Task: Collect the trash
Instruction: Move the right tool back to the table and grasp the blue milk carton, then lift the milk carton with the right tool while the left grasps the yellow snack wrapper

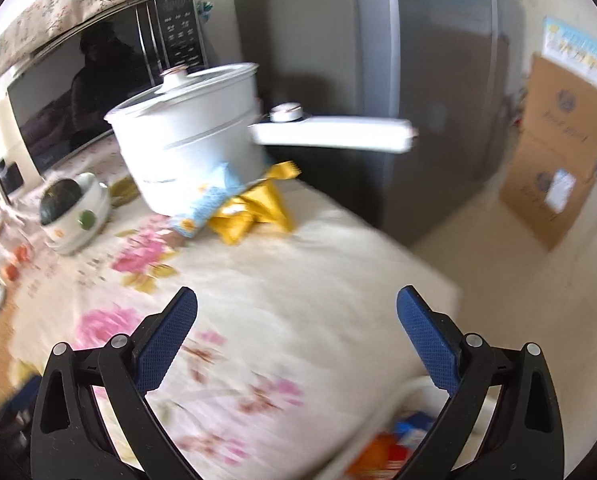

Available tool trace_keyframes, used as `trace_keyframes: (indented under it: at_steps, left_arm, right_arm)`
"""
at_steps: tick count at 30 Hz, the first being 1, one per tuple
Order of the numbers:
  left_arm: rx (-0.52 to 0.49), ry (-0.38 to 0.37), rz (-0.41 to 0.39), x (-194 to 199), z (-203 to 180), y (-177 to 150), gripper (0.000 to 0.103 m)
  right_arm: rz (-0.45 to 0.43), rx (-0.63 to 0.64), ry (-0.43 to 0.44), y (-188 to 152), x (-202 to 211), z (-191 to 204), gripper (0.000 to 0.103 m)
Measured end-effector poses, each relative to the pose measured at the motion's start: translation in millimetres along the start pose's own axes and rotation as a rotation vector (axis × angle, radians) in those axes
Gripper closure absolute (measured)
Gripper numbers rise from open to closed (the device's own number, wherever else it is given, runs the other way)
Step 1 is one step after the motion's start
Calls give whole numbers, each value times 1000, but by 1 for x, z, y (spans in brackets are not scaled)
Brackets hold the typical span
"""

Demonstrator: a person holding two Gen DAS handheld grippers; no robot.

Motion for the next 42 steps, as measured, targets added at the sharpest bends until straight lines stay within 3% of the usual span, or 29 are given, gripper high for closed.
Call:
trace_keyframes:
  at_steps: [11, 16, 21, 23, 24, 25, 26, 28, 42]
  left_arm:
    - [100, 19, -25, 14, 49, 15, 18]
    - [144, 9, -25, 15, 65, 21, 18]
    - [161, 4, -18, 10, 73, 24, 18]
    - [170, -1, -9, 8, 74, 24, 18]
    - [173, -4, -5, 6, 75, 24, 18]
    - [176, -6, -1, 5, 74, 23, 18]
    - [175, -6, 2, 4, 73, 23, 18]
    - [167, 0, 5, 1, 72, 22, 18]
    - [175, 6, -4, -1, 69, 23, 18]
  right_arm:
    - [146, -310, 284, 13, -84, 67, 7]
    - [186, -521, 388, 13, -116, 68, 8]
    - [207, -621, 456, 15, -135, 70, 13]
    - [212, -617, 457, 16, -139, 72, 19]
    - [218, -608, 457, 17, -143, 75, 26]
    - [229, -602, 461, 18, -145, 77, 39]
    - [248, -594, 470, 17, -149, 80, 44]
    - [275, -577, 494, 14, -153, 85, 74]
    - [245, -295, 467, -17, -102, 83, 75]
Point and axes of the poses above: each gripper's, at about its wrist camera, not at the fingertips, and x roughly against the way its jaws point, z to its left, y to its top, the point moved 9 cm from there along -x, roughly the way its jaws point
